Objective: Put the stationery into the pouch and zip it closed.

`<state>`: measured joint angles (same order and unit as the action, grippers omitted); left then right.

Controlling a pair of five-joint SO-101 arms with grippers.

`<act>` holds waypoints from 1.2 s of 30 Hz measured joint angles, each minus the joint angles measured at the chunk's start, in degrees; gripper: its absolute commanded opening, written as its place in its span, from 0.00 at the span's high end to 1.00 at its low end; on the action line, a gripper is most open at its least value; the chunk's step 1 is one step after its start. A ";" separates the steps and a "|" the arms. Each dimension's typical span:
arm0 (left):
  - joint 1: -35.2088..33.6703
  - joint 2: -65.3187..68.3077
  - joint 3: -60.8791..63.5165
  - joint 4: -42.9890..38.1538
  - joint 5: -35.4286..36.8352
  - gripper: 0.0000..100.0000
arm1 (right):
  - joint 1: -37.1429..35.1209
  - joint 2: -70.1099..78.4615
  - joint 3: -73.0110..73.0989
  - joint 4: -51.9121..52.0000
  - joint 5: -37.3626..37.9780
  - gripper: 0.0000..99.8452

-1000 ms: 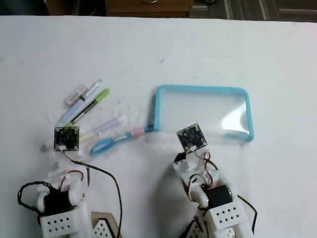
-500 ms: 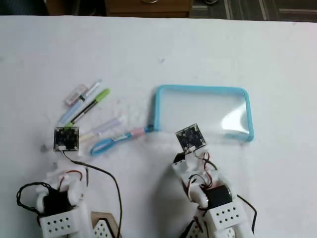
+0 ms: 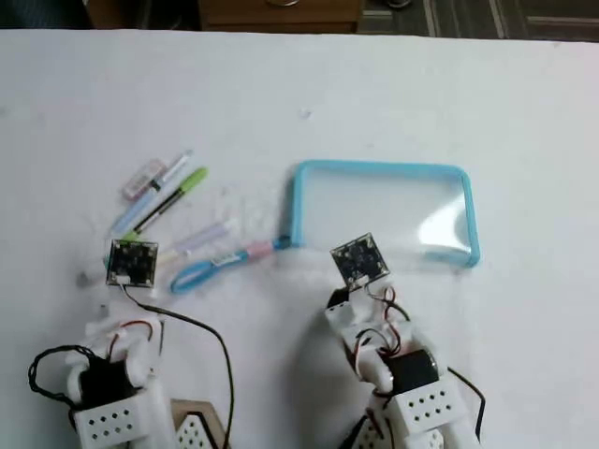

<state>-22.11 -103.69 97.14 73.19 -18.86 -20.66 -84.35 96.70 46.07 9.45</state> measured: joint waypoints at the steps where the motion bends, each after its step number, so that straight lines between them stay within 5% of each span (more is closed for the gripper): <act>1: 0.00 0.00 0.00 0.00 -0.09 0.97 | 0.00 0.00 0.00 0.00 0.00 0.98; 27: 0.00 0.00 0.09 0.00 -0.35 0.96 | 0.00 0.00 0.00 0.00 0.00 0.98; 31: 0.00 0.00 0.09 0.00 -0.35 0.89 | 0.00 0.00 0.00 0.00 0.00 0.98; 36: -1.23 0.00 0.09 0.00 0.88 0.79 | 0.00 0.00 0.00 0.00 -0.53 0.74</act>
<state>-23.34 -103.69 97.23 73.19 -17.98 -20.66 -84.35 96.70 46.07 8.92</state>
